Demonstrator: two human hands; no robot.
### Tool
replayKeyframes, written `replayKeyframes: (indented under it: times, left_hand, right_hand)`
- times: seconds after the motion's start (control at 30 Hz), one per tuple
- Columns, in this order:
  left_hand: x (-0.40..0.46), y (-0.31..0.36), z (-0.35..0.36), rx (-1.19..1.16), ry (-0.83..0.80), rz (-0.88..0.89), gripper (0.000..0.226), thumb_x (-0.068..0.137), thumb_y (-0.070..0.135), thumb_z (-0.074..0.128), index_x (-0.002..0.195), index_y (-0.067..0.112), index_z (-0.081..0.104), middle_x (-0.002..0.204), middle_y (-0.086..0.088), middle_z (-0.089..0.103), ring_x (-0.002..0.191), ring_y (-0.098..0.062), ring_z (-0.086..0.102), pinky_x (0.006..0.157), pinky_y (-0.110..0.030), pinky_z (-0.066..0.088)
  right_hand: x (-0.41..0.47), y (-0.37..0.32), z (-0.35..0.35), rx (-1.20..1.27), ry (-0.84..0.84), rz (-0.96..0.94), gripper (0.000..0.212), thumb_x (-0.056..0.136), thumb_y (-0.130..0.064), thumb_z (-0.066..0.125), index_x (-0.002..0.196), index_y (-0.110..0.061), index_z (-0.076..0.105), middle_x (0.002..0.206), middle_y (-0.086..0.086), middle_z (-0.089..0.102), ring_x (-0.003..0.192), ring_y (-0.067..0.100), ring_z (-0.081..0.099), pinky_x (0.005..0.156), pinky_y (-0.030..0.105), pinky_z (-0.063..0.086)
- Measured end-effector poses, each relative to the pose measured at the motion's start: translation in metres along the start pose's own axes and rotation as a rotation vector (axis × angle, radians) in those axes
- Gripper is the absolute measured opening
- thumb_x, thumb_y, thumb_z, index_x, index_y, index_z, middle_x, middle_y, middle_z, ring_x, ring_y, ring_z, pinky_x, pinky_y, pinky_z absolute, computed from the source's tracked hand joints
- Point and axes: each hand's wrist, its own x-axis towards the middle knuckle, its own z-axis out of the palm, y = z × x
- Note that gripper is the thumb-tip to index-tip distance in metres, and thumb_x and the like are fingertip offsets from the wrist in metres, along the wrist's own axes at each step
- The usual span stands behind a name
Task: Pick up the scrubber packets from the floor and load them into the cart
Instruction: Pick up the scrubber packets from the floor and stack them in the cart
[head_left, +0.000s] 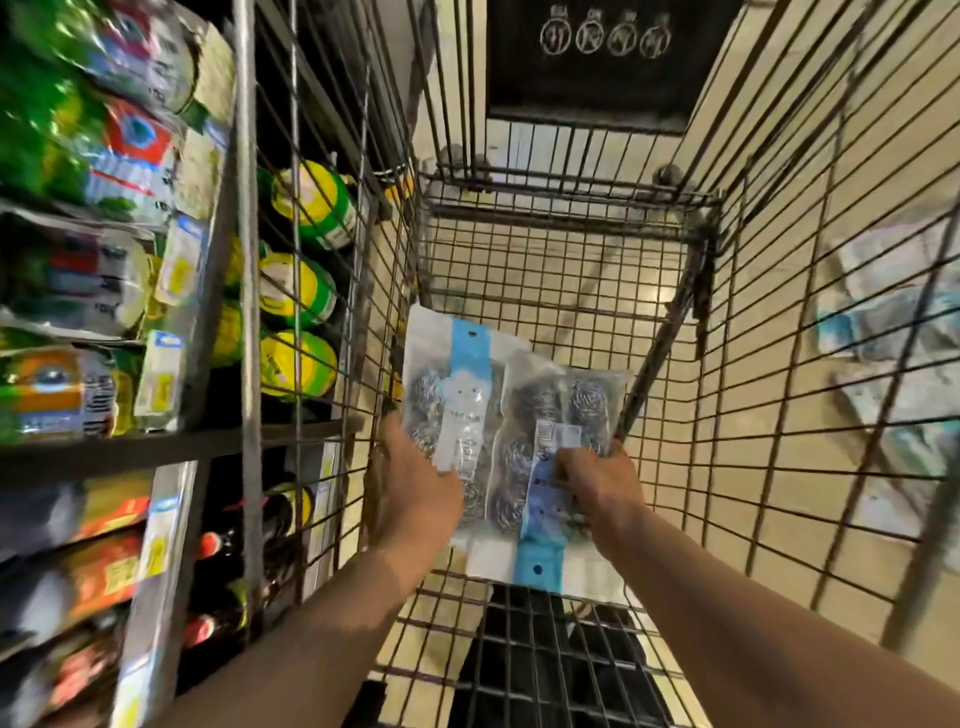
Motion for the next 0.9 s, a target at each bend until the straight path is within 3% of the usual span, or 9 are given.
replayKeyframes:
  times: [0.17,0.27,0.33,0.43,0.53,0.63,0.73,0.83,0.9]
  left_hand:
    - [0.0,-0.019,-0.005,0.463,-0.018,0.177,0.075,0.094,0.025,0.06,0.153,0.02,0.013,0.093,-0.003,0.068,0.076,-0.02,0.065,0.052,-0.03,0.044]
    - [0.004,-0.017,-0.005,0.606,-0.066,0.176,0.063,0.096,0.022,0.059,0.146,0.017,0.022,0.098,-0.005,0.072,0.081,-0.024,0.069,0.061,-0.033,0.05]
    - [0.011,-0.014,-0.003,0.798,-0.071,0.204,0.061,0.097,0.016,0.058,0.149,0.013,0.026,0.107,-0.007,0.074,0.091,-0.026,0.072,0.065,-0.035,0.049]
    - [0.018,-0.004,0.0,1.091,-0.091,0.26,0.052,0.101,0.007,0.049,0.15,0.007,0.031,0.122,-0.006,0.071,0.106,-0.023,0.073,0.073,-0.035,0.054]
    - [0.027,0.006,0.001,1.185,-0.125,0.277,0.049,0.102,0.006,0.047,0.149,0.009,0.031,0.129,-0.004,0.07,0.114,-0.023,0.071,0.075,-0.034,0.053]
    - [0.027,0.011,-0.009,1.108,-0.08,0.293,0.046,0.103,0.015,0.049,0.147,0.012,0.036,0.119,-0.004,0.073,0.105,-0.024,0.074,0.064,-0.033,0.043]
    - [0.005,0.016,-0.032,0.849,-0.003,0.464,0.048,0.102,0.036,0.059,0.141,0.022,0.036,0.105,0.001,0.074,0.083,-0.018,0.071,0.063,-0.03,0.048]
    - [-0.015,0.023,-0.062,0.468,-0.091,0.491,0.032,0.099,0.045,0.061,0.124,0.032,0.045,0.1,0.008,0.069,0.083,-0.014,0.069,0.072,-0.034,0.059]
    - [-0.029,0.03,-0.08,0.295,-0.197,0.448,0.026,0.098,0.042,0.065,0.118,0.031,0.051,0.099,0.009,0.066,0.081,-0.008,0.068,0.067,-0.031,0.057]
  right_hand:
    - [-0.003,-0.004,-0.002,-0.182,0.036,-0.035,0.031,0.091,-0.006,0.068,0.112,-0.016,0.048,0.097,0.009,0.071,0.074,0.022,0.075,0.055,0.031,0.06]
    - [-0.004,0.0,-0.003,-0.317,0.1,-0.061,0.029,0.092,-0.01,0.069,0.109,-0.014,0.045,0.093,0.006,0.068,0.065,0.015,0.068,0.045,0.021,0.052]
    - [-0.009,0.002,-0.001,-0.38,0.125,-0.044,0.037,0.089,-0.02,0.072,0.107,-0.021,0.04,0.104,0.006,0.065,0.079,0.017,0.066,0.059,0.023,0.057]
    - [-0.011,0.005,0.001,-0.557,0.165,-0.046,0.069,0.08,-0.032,0.073,0.137,-0.018,0.037,0.132,0.012,0.05,0.123,0.032,0.052,0.105,0.049,0.051]
    - [-0.017,-0.003,0.001,-0.713,0.139,-0.034,0.067,0.083,-0.032,0.069,0.14,-0.014,0.039,0.135,0.013,0.048,0.128,0.032,0.045,0.107,0.048,0.045]
    - [-0.024,-0.009,0.002,-0.686,0.123,-0.009,0.068,0.086,-0.024,0.069,0.144,-0.012,0.037,0.139,0.014,0.047,0.13,0.032,0.047,0.111,0.049,0.046]
    - [-0.041,-0.016,-0.008,-0.654,0.138,-0.09,0.071,0.086,-0.024,0.071,0.146,-0.011,0.036,0.135,0.015,0.051,0.124,0.032,0.054,0.105,0.05,0.052]
    - [-0.076,-0.032,-0.029,-0.569,0.062,-0.231,0.044,0.092,-0.021,0.069,0.13,-0.013,0.049,0.106,0.004,0.063,0.091,0.022,0.067,0.079,0.036,0.062]
    - [-0.104,-0.047,-0.045,-0.489,-0.024,-0.307,0.04,0.099,-0.018,0.063,0.136,-0.011,0.053,0.101,-0.001,0.067,0.08,0.016,0.071,0.054,0.017,0.057]
